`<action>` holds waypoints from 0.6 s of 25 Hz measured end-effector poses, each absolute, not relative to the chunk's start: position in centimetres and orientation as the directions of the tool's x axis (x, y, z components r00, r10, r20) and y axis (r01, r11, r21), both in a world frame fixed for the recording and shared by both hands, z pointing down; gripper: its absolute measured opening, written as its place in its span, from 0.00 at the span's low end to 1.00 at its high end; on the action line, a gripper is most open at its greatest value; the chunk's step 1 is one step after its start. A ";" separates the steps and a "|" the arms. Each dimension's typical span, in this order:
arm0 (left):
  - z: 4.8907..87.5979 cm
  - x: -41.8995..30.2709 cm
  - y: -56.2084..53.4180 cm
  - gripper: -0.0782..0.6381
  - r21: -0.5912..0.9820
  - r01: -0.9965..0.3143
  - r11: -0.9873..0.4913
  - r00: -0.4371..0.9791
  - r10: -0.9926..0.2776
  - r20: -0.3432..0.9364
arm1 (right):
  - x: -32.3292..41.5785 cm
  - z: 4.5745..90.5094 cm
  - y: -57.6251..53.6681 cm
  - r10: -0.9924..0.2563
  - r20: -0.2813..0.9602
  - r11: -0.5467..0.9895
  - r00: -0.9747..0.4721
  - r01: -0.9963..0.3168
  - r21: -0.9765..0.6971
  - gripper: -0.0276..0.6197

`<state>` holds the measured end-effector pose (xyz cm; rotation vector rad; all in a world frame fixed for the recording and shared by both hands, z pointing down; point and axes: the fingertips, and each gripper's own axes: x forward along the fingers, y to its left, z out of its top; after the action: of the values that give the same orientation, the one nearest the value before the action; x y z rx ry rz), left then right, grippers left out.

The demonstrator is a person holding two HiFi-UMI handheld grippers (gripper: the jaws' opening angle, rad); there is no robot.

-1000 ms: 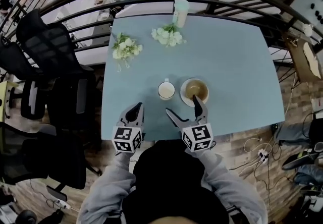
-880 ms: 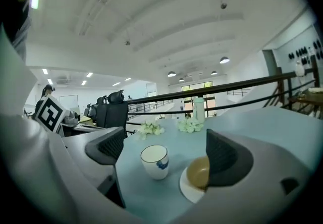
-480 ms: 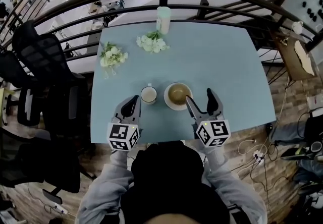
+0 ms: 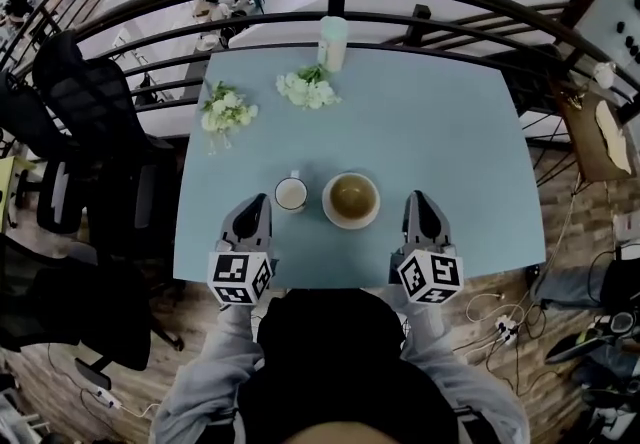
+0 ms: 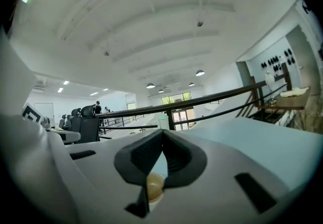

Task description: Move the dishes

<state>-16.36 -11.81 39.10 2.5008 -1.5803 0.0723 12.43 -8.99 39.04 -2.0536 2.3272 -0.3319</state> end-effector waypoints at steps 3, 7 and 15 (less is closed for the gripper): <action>39.4 -16.7 -12.1 0.13 0.136 -0.909 -0.395 0.412 -0.900 0.142 | 12.5 39.6 -9.6 -0.977 0.143 0.137 -0.159 -0.979 -0.151 0.05; 40.3 -16.7 -12.3 0.13 0.119 -0.917 -0.382 0.398 -0.901 0.171 | 12.4 40.4 -10.4 -0.969 0.164 0.160 -0.183 -0.977 -0.141 0.05; 40.9 -16.6 -12.8 0.13 0.132 -0.917 -0.376 0.396 -0.897 0.198 | 12.5 41.3 -11.4 -0.961 0.198 0.164 -0.193 -0.974 -0.157 0.05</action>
<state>-16.62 -12.80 40.87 2.4333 -1.6092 0.1362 12.52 -11.44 41.30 -2.0274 2.4357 -0.3984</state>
